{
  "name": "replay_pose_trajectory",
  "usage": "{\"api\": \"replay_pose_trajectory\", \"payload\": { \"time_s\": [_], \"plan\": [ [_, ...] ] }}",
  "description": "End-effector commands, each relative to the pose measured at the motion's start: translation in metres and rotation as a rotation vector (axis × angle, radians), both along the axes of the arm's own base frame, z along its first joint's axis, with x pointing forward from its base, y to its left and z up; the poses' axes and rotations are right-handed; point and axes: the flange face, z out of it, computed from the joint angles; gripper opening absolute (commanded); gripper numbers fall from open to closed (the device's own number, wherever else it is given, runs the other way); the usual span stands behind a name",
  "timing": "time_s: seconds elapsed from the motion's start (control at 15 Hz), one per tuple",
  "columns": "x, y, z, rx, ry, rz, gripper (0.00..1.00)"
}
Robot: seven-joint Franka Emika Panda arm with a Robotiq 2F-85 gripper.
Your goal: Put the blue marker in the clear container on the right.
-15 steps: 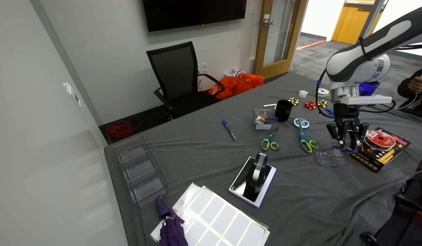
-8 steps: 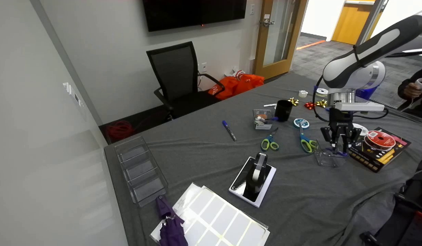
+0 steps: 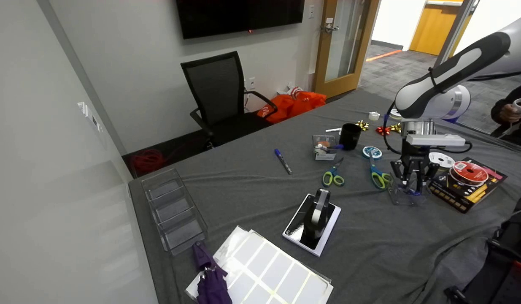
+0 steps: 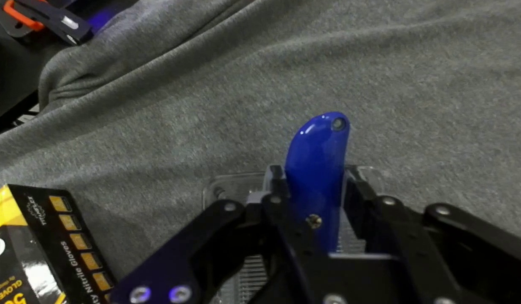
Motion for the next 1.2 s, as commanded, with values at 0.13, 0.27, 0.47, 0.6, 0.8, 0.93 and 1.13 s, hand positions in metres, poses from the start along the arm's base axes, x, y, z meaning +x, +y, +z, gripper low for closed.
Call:
{"api": "replay_pose_trajectory", "payload": {
  "time_s": [0.13, 0.27, 0.47, 0.6, 0.8, 0.93, 1.13],
  "plan": [
    [0.001, -0.001, -0.003, -0.035, -0.011, -0.043, 0.74],
    [-0.002, -0.001, 0.003, -0.027, -0.008, -0.034, 0.88],
    [-0.008, 0.001, 0.017, -0.012, -0.016, -0.007, 1.0],
    [-0.012, 0.002, 0.028, -0.014, -0.035, 0.017, 1.0],
    [-0.02, 0.001, 0.048, -0.035, -0.052, 0.065, 1.0],
    [-0.026, 0.001, 0.062, -0.084, -0.058, 0.11, 1.0],
    [-0.037, 0.002, 0.08, -0.146, -0.061, 0.173, 1.0]
  ]
}}
